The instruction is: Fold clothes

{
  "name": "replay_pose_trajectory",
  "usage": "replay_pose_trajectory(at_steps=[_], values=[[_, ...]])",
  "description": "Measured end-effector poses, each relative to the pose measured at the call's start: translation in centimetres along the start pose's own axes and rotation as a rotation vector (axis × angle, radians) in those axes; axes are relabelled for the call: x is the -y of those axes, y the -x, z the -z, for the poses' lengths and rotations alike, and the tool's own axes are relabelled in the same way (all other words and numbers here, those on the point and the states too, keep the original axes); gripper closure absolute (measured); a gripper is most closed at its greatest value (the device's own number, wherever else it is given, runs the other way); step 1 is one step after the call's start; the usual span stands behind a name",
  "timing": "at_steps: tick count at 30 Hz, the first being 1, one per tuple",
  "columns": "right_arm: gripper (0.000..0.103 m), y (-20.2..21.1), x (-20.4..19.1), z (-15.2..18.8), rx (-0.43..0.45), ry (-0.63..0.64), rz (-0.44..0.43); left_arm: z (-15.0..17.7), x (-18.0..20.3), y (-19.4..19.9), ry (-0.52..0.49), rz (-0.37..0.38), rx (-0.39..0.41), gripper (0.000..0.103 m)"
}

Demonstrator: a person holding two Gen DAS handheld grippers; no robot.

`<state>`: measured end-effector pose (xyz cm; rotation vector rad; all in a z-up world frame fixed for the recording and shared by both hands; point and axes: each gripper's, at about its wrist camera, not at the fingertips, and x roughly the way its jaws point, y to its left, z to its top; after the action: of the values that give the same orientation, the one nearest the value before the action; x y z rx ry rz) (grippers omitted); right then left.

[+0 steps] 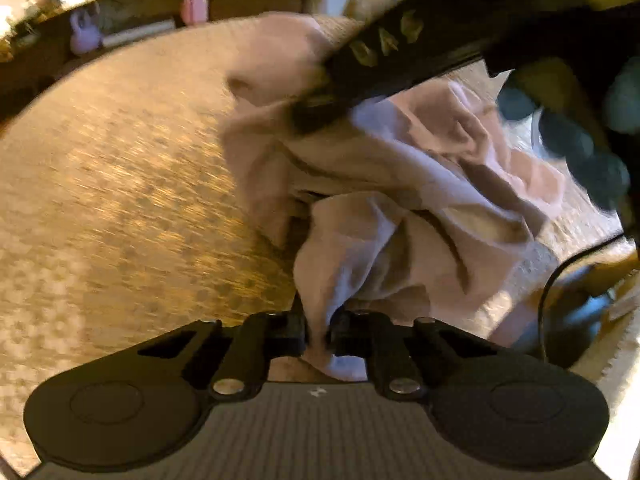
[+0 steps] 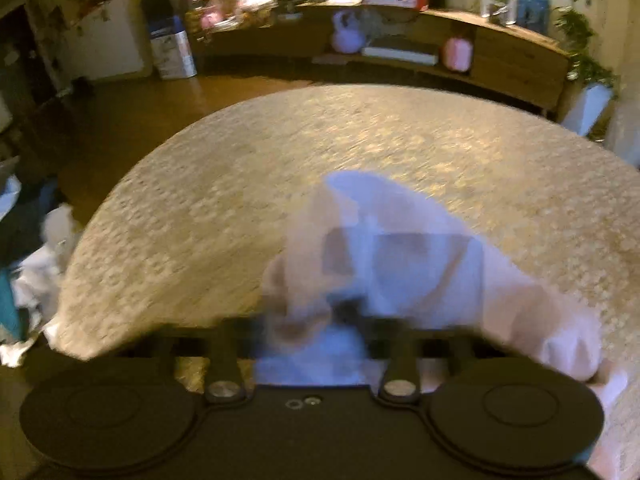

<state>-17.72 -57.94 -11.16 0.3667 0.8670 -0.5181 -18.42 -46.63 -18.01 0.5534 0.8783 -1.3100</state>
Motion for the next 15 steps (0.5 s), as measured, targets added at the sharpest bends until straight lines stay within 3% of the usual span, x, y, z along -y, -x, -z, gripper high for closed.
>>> replay_pose_trajectory(at_steps=[5, 11, 15], values=[[0.0, 2.3, 3.9, -2.8, 0.116, -0.142, -0.005, -2.5, -5.0, 2.8, 0.078, -0.075, 0.092, 0.097], [0.0, 5.1, 5.5, -5.2, 0.227, -0.246, -0.118, -7.8, -8.6, 5.9, 0.096, -0.147, 0.204, 0.097], [0.0, 3.5, 6.5, -4.5, 0.188, -0.283, -0.127, -8.3, -9.6, 3.8, 0.099, -0.137, 0.145, 0.096]])
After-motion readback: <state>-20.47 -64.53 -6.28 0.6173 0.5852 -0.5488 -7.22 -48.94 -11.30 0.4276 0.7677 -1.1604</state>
